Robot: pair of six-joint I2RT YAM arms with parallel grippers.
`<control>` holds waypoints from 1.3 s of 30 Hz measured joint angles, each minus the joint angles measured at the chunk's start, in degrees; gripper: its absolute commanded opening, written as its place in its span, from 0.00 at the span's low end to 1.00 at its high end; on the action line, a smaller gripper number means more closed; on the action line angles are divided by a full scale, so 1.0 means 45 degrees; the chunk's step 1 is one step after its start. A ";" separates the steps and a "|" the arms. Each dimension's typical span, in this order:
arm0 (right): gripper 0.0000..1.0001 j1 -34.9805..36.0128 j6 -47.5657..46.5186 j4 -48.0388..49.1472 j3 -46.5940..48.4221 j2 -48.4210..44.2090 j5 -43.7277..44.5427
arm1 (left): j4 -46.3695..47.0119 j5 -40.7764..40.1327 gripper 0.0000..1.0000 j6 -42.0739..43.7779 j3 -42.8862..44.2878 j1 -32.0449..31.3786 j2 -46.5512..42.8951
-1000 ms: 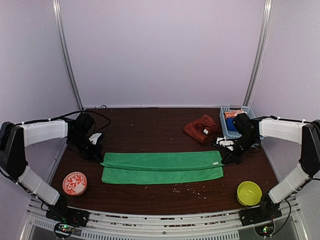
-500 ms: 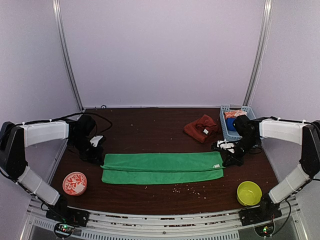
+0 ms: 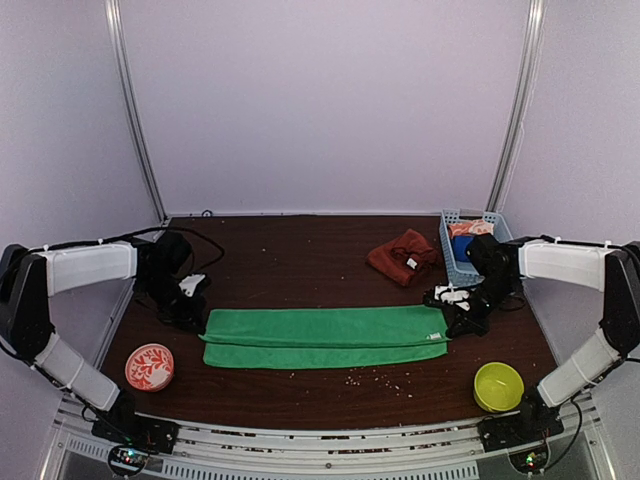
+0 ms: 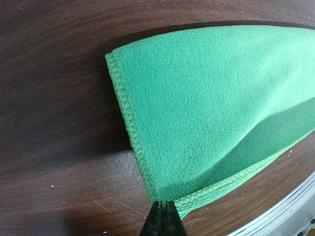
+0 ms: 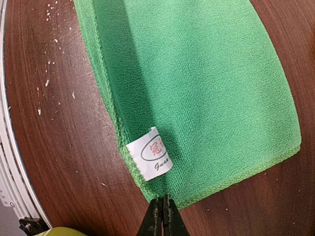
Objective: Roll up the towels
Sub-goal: Fold the towel at the center of the board.
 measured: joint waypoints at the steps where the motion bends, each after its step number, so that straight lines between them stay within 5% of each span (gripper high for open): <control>1: 0.00 0.0000 -0.0058 -0.0058 0.0000 -0.0029 0.0005 | -0.0073 -0.0005 0.00 -0.0005 0.0000 0.0000 -0.0058; 19: 0.00 0.0272 -0.0253 0.0107 -0.0593 0.0083 0.0476 | -0.0102 0.0112 0.00 -0.0010 -0.0058 -0.0646 0.0131; 27: 0.08 0.0617 -0.0486 0.0219 -0.1054 0.0155 0.0908 | -0.0131 0.0112 0.00 -0.0160 -0.0461 -0.0690 0.0223; 32: 0.29 0.0874 -0.0680 0.0000 -0.1559 -0.0520 0.1175 | -0.0316 0.0199 0.35 -0.0136 -0.0685 -0.0690 0.0029; 39: 0.31 0.0928 -0.0656 -0.0597 -0.1399 -0.2395 0.1375 | -0.1564 0.0063 0.40 -0.0393 -0.0078 -0.0690 -0.1107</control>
